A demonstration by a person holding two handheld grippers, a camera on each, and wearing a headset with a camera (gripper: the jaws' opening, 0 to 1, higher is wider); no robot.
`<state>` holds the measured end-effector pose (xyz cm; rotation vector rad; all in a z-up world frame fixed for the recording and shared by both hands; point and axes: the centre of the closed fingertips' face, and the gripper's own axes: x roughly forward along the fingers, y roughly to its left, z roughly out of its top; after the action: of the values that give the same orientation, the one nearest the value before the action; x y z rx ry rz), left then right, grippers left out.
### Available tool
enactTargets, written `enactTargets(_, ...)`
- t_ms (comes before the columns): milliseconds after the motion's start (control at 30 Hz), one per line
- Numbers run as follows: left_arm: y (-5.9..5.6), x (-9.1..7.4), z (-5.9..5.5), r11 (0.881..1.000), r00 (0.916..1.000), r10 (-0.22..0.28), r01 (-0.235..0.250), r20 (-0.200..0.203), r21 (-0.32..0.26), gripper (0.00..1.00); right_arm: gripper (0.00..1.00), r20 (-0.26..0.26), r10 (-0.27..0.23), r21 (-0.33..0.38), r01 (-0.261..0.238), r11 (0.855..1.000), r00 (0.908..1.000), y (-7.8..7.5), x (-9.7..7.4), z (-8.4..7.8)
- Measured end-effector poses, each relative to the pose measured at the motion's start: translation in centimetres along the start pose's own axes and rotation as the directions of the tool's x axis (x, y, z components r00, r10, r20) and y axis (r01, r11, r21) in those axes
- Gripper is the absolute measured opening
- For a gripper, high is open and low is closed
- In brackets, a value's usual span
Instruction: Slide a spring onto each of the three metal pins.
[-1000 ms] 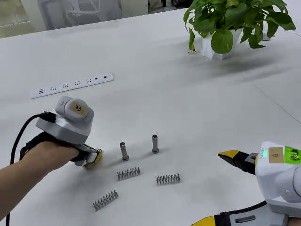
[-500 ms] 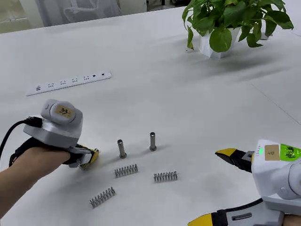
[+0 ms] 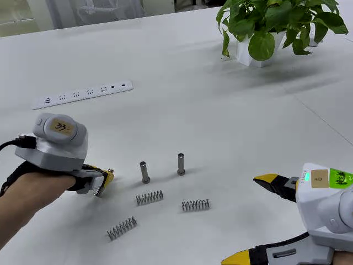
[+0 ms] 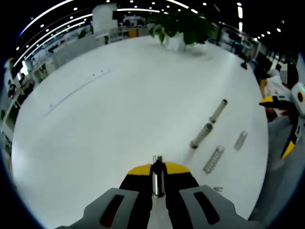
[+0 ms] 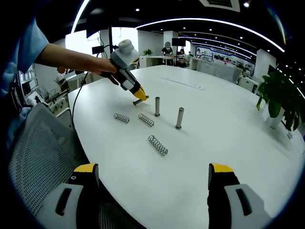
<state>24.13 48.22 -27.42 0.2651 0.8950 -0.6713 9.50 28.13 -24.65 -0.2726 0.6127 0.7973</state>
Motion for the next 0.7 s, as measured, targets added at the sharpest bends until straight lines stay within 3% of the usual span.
enactTargets(700, -0.4, -1.6, 0.7, 1.0, 0.9988, 0.007, -0.006, 0.049, -0.01, 0.08, 0.97, 0.003, 0.0, -0.001, 0.0, 1.0, 1.0, 0.0, 0.0, 0.1)
